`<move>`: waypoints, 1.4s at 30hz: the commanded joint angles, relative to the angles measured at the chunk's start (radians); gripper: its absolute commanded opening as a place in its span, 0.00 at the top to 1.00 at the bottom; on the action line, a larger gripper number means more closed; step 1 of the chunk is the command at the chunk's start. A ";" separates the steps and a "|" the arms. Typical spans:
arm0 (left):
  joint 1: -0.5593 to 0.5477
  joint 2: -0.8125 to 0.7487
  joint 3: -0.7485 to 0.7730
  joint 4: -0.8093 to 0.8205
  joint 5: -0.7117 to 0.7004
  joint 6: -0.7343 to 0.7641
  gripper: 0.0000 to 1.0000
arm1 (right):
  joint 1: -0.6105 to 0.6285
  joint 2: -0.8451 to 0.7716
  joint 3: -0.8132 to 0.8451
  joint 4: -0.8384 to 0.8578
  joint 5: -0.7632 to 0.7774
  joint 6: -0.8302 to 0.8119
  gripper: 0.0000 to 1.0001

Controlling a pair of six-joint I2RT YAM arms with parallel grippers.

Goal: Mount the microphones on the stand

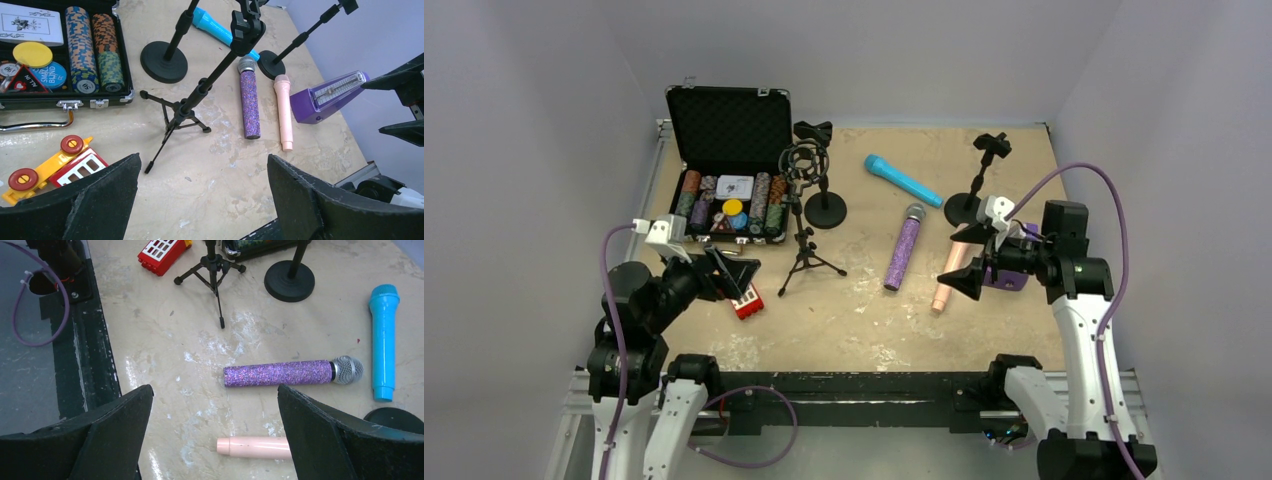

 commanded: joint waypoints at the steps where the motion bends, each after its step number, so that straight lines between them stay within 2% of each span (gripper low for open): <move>1: 0.007 -0.002 0.036 0.017 0.037 -0.045 0.00 | 0.029 0.004 -0.002 -0.017 -0.043 -0.099 0.01; 5: 0.007 0.006 0.038 0.020 0.051 -0.055 0.00 | 0.064 0.025 -0.012 -0.048 -0.051 -0.177 0.01; 20: 0.007 0.004 0.045 0.020 0.066 -0.063 0.00 | 0.173 0.076 -0.009 -0.042 0.036 -0.236 0.01; 42: 0.007 0.003 0.028 0.037 0.161 -0.057 0.00 | 0.261 0.099 -0.016 -0.033 0.124 -0.232 0.01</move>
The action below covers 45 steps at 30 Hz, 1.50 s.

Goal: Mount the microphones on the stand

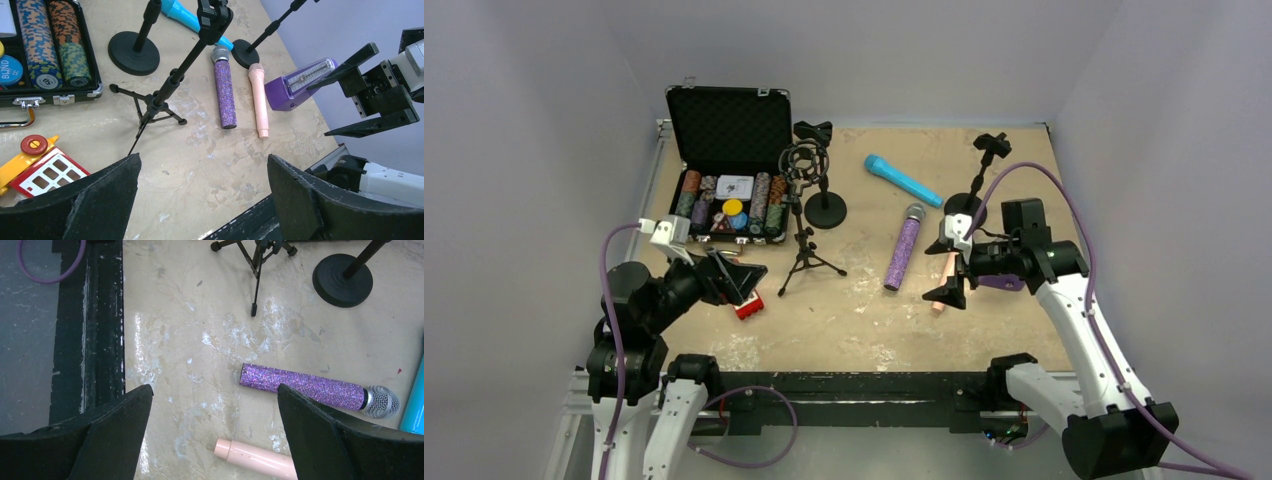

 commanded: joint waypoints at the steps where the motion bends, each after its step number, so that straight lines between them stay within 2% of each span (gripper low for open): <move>1: 0.007 0.004 0.016 0.044 0.071 -0.014 0.00 | 0.011 -0.008 -0.004 0.009 0.008 -0.004 0.01; 5: 0.007 0.014 0.010 0.062 0.122 -0.018 0.00 | 0.016 -0.013 -0.012 0.037 0.043 0.021 0.01; 10: 0.007 0.036 0.010 0.068 0.159 -0.027 0.00 | 0.018 0.002 -0.001 0.109 0.170 0.120 0.01; 18: 0.007 0.042 0.012 0.070 0.155 -0.038 0.01 | 0.018 0.094 0.060 0.171 0.303 0.269 0.02; 25: 0.007 0.040 -0.027 0.071 0.143 -0.032 0.01 | 0.054 0.201 0.007 0.364 0.343 0.570 0.04; 33: 0.007 0.003 -0.066 0.039 0.095 -0.034 0.00 | 0.169 0.393 0.037 0.533 0.548 0.978 0.04; 41: 0.007 -0.013 -0.088 0.022 0.061 -0.033 0.01 | 0.256 0.471 0.011 0.610 0.803 1.173 0.05; 45: 0.007 -0.006 -0.097 0.036 0.058 -0.035 0.00 | 0.266 0.484 0.004 0.631 0.858 1.218 0.04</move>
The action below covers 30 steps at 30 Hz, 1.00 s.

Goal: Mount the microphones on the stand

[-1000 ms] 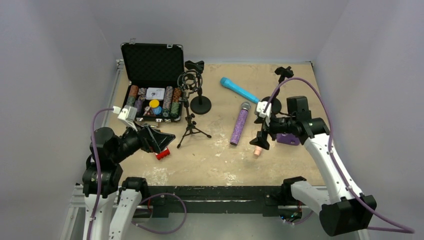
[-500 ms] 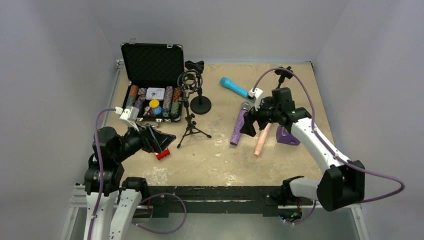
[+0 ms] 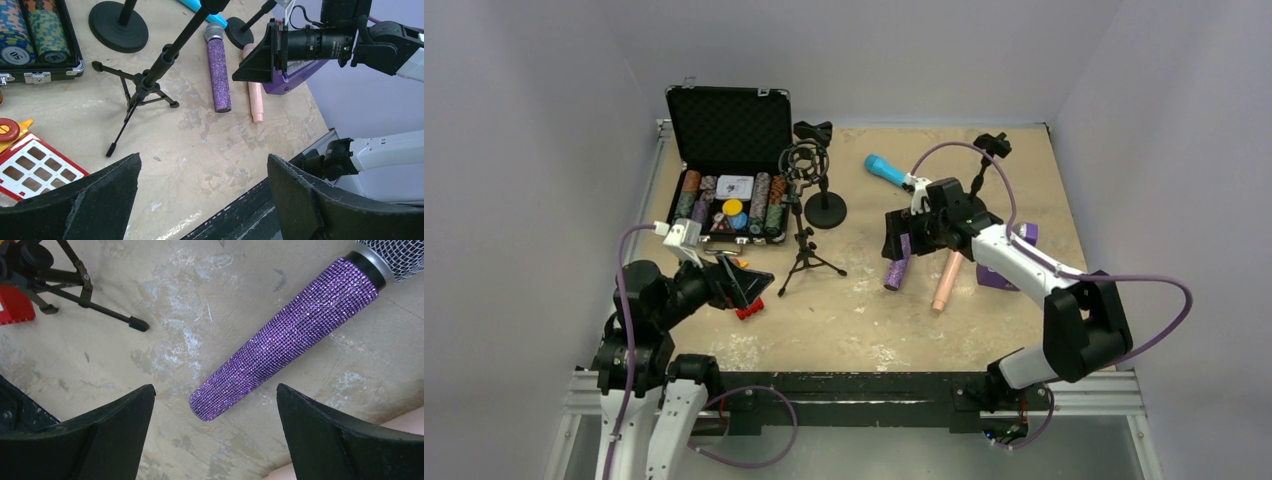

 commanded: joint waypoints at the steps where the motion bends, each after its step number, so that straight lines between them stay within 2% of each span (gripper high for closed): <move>1: 0.007 0.001 -0.017 0.021 -0.016 -0.019 0.00 | 0.011 0.003 -0.004 0.082 0.126 0.109 0.03; 22: 0.007 -0.013 -0.021 -0.002 -0.031 -0.002 0.00 | 0.018 0.217 0.104 0.024 0.182 0.162 0.02; 30: 0.007 -0.029 -0.010 -0.030 -0.035 0.004 0.01 | 0.031 0.295 0.142 -0.016 0.264 0.166 0.04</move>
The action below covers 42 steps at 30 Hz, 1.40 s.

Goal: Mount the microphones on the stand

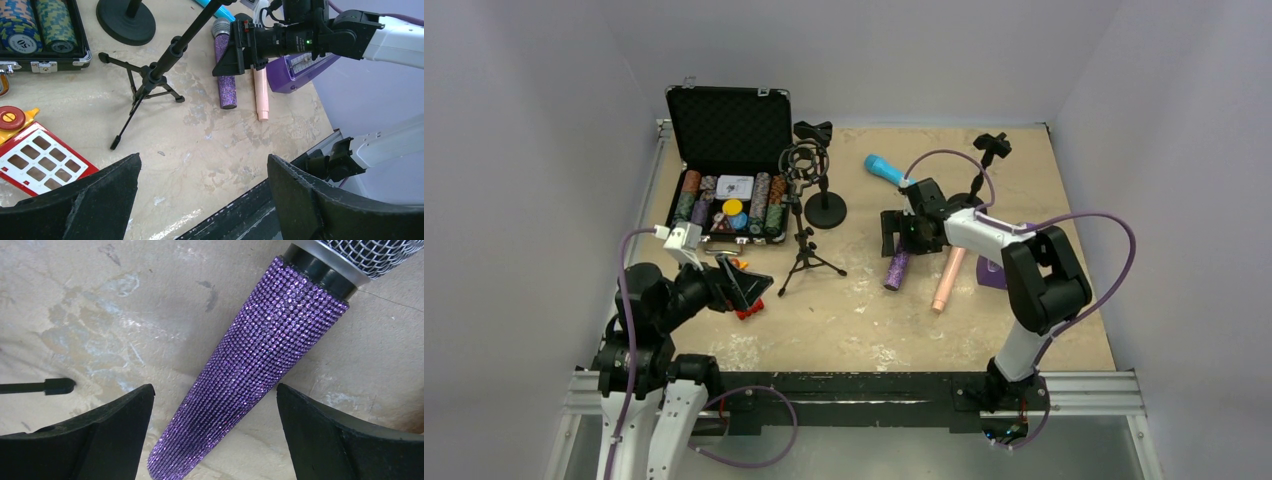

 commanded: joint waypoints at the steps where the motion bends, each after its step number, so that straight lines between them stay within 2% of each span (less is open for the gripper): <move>1: 0.007 -0.020 0.006 -0.008 -0.009 0.002 0.00 | 0.012 0.022 0.039 -0.028 0.060 0.017 0.05; 11: 0.005 -0.033 0.005 -0.017 -0.005 -0.005 0.00 | 0.016 0.095 0.031 -0.053 0.057 0.017 0.25; 19: 0.007 -0.053 -0.004 -0.020 0.004 -0.018 0.00 | 0.015 0.057 -0.004 -0.048 -0.055 -0.034 0.69; 23: 0.007 -0.057 -0.003 0.008 0.040 -0.036 0.01 | 0.016 -0.044 -0.034 -0.030 -0.141 -0.070 0.84; 28: 0.007 -0.066 0.003 0.076 0.104 -0.086 0.00 | 0.016 -0.162 -0.068 -0.029 -0.254 -0.132 0.91; 36: 0.007 -0.075 0.041 0.178 0.225 -0.164 0.01 | -0.005 -0.256 -0.075 -0.065 -0.412 -0.224 0.99; 42: 0.006 -0.074 0.071 0.220 0.266 -0.213 0.01 | -0.044 -0.320 -0.073 -0.096 -0.539 -0.293 1.00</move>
